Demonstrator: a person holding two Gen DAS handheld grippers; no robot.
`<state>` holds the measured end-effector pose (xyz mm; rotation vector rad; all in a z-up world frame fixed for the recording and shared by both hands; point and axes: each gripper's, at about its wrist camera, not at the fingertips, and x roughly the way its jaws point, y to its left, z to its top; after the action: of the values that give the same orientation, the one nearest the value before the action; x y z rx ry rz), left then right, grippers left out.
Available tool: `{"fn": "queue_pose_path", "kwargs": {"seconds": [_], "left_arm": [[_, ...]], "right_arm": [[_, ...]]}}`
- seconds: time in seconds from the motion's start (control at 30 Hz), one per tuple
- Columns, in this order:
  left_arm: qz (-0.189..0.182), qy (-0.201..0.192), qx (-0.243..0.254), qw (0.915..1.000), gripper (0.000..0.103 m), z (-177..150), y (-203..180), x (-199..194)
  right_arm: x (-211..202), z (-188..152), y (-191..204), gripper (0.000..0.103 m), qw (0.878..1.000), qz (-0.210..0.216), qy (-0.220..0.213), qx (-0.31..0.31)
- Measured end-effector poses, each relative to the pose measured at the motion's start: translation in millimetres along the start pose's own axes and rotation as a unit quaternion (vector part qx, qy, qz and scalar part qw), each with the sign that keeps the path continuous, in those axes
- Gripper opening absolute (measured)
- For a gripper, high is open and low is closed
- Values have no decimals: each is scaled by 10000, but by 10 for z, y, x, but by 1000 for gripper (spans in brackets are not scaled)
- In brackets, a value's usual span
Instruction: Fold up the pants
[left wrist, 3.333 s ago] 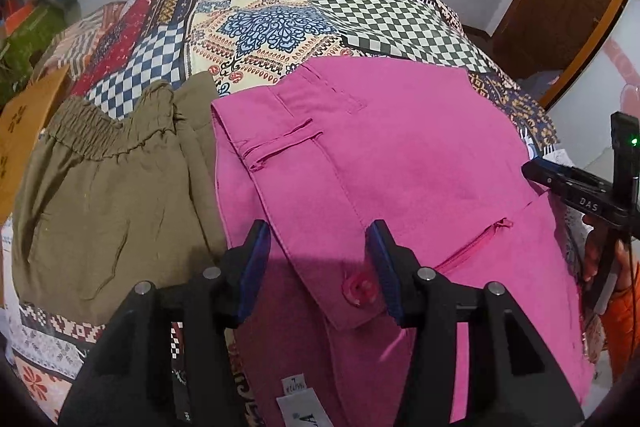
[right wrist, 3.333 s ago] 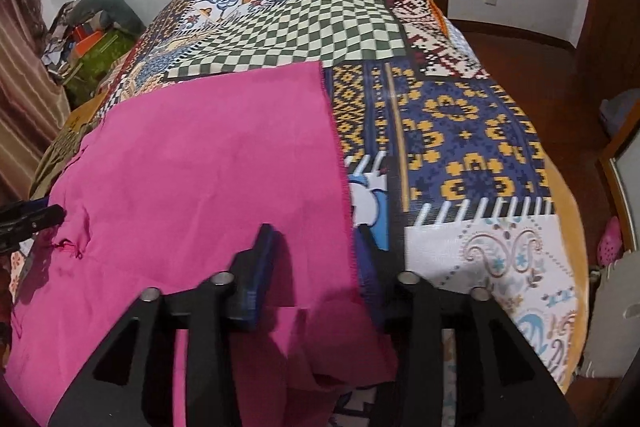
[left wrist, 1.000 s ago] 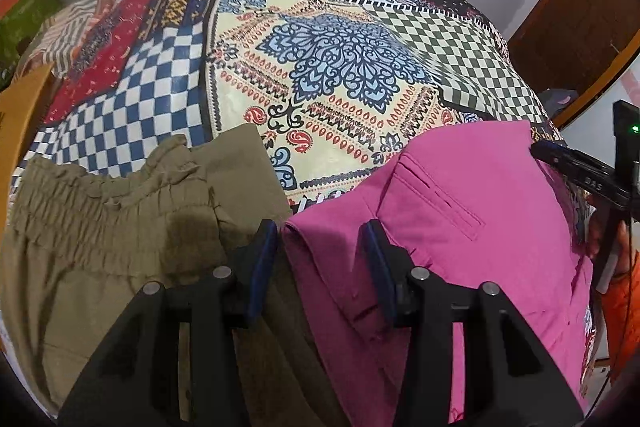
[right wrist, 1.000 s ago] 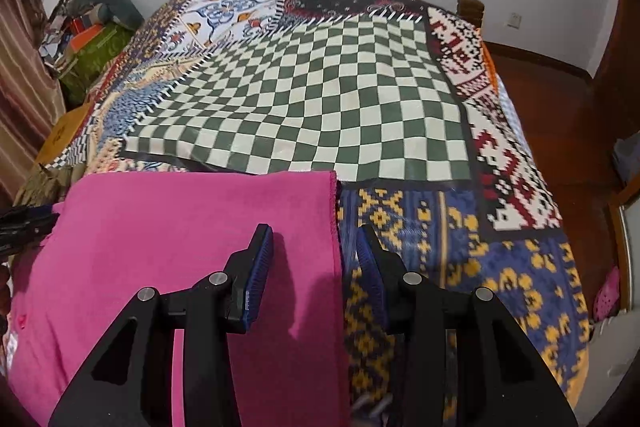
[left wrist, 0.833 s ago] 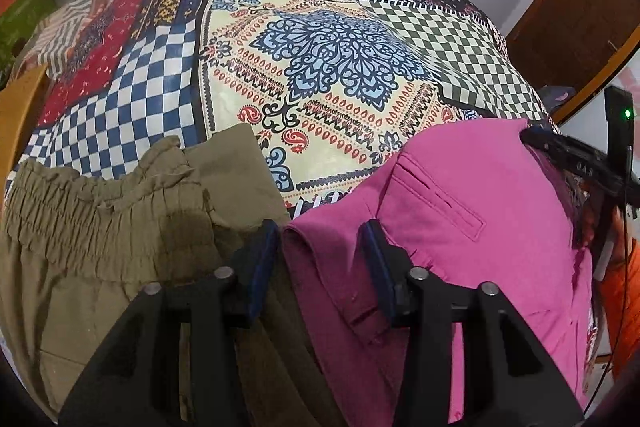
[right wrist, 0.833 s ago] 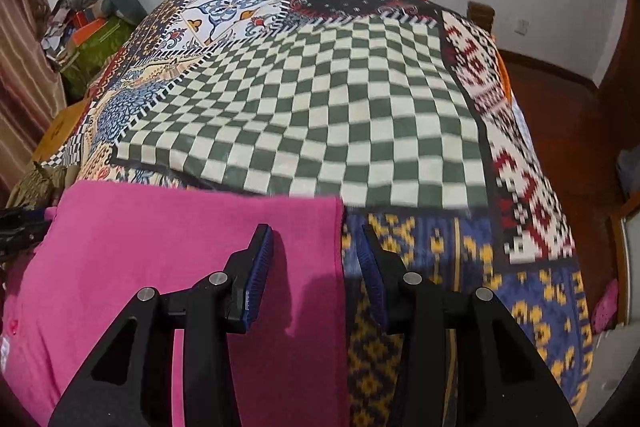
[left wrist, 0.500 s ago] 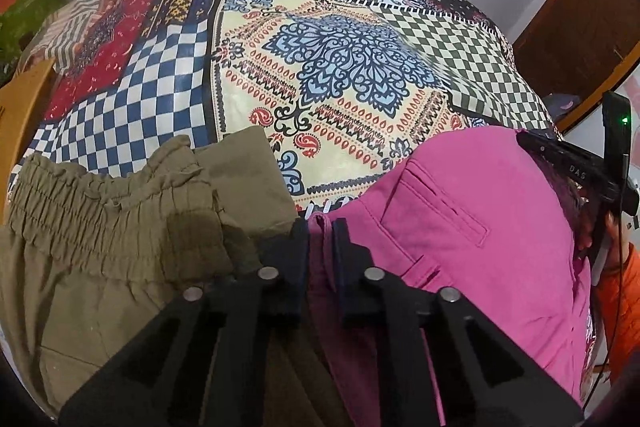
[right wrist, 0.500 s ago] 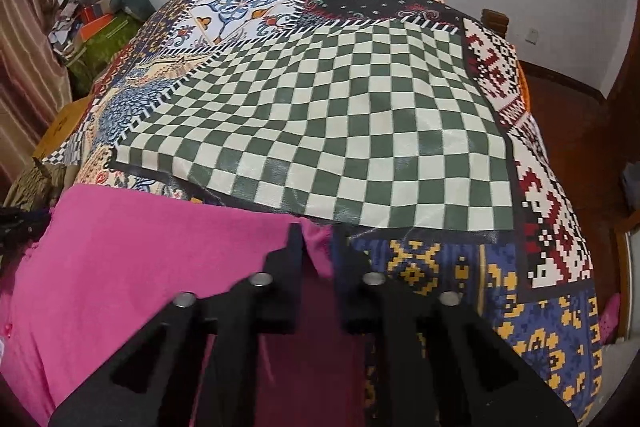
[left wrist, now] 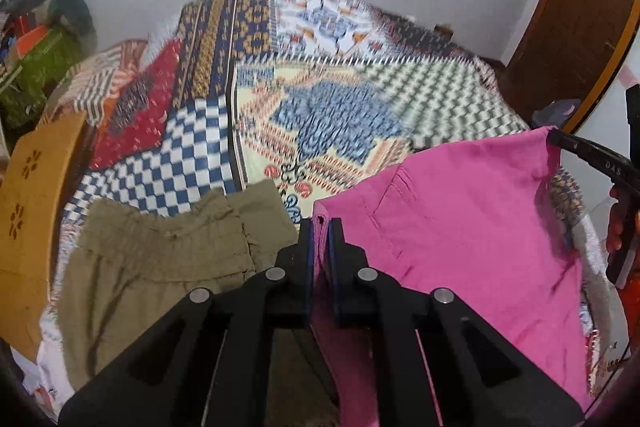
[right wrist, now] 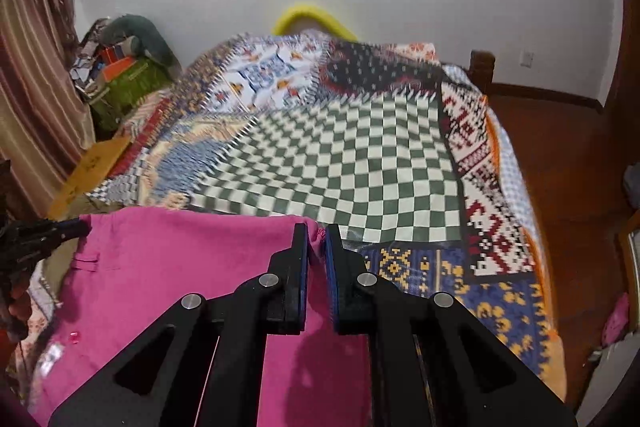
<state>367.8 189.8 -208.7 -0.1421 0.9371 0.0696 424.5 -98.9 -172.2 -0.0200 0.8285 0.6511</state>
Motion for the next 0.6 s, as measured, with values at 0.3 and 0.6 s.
{"fn": "queue_pose_path", "kwargs": {"seconds": [0.3, 0.6], "left_arm": [[-18, -437, 252, 9987, 6, -40, -291, -799], [-114, -701, 351, 9969, 6, -304, -483, -1458]], "right_arm": [[-806, -1, 302, 7, 9990, -19, -410, -160], [-1500, -198, 560, 7, 9971, -18, -689, -316]]}}
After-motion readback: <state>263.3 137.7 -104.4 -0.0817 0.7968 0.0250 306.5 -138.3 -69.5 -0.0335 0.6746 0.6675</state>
